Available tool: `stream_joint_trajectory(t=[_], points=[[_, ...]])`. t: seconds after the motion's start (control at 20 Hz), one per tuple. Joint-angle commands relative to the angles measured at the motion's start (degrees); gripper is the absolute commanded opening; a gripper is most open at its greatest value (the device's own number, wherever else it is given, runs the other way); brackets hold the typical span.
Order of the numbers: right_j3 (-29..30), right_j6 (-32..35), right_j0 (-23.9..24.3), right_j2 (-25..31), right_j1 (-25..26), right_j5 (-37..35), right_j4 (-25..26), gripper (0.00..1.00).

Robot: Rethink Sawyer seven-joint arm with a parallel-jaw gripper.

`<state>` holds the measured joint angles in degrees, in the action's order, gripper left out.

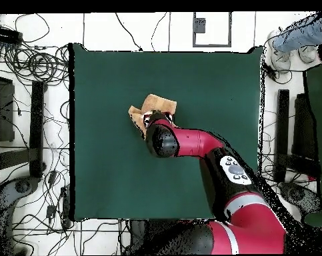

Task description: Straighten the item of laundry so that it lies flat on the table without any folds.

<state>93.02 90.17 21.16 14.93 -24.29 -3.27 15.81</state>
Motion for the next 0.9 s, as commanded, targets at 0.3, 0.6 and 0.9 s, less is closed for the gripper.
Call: stream_joint_trajectory(t=[0.3, 0.6, 0.9], points=[[-1.5, 18.1, -15.9, -12.2, -1.5, 4.5, -9.6, 0.00], [6.5, 27.6, -22.1, -16.0, -4.7, -12.0, -26.0, 0.00], [10.9, 25.9, -19.8, -10.9, -6.3, -16.7, -30.7, 0.00]])
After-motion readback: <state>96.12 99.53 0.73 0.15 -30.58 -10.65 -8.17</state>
